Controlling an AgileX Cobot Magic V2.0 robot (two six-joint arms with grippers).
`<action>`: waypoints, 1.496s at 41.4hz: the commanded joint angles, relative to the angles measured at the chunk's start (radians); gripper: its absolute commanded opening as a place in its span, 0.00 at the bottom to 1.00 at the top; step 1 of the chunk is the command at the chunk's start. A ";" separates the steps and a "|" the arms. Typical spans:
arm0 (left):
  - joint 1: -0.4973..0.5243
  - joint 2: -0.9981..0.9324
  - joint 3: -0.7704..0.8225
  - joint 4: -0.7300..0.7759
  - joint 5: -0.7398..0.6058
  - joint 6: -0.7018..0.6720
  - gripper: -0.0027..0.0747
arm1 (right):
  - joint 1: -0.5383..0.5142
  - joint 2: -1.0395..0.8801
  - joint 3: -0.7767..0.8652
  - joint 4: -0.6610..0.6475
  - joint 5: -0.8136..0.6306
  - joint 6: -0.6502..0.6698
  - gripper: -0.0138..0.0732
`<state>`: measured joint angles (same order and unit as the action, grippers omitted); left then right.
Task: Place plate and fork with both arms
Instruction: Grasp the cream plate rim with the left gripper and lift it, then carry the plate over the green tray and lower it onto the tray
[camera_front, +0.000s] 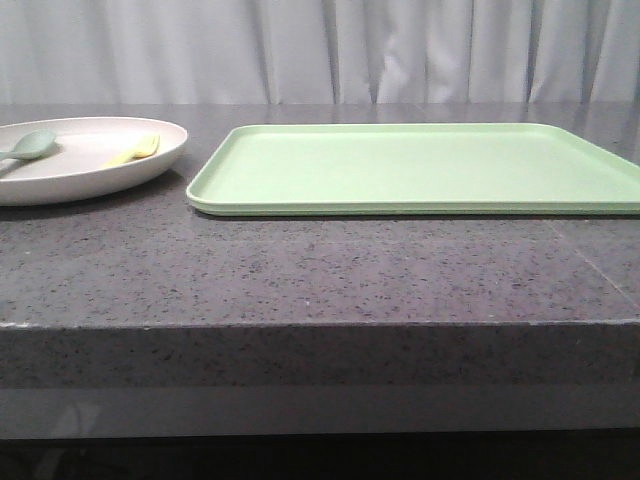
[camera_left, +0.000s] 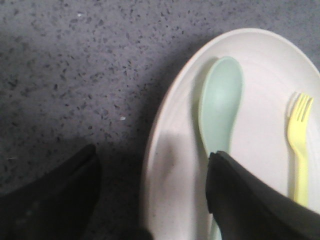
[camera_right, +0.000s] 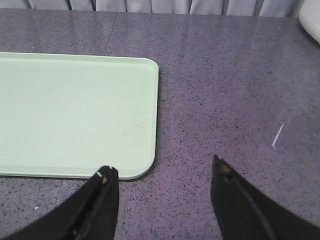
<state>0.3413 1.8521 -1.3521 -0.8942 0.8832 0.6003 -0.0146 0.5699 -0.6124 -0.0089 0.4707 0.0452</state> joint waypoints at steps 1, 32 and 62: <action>-0.009 -0.030 -0.040 -0.058 0.014 0.008 0.59 | -0.001 0.007 -0.036 -0.013 -0.072 -0.008 0.66; -0.011 -0.041 -0.042 -0.103 0.015 0.010 0.01 | -0.001 0.007 -0.036 -0.013 -0.072 -0.008 0.66; -0.348 -0.084 -0.307 0.106 -0.102 -0.421 0.01 | -0.001 0.007 -0.036 -0.013 -0.072 -0.008 0.66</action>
<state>0.0454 1.8303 -1.6173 -0.7485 0.8403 0.2490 -0.0146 0.5699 -0.6124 -0.0089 0.4707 0.0452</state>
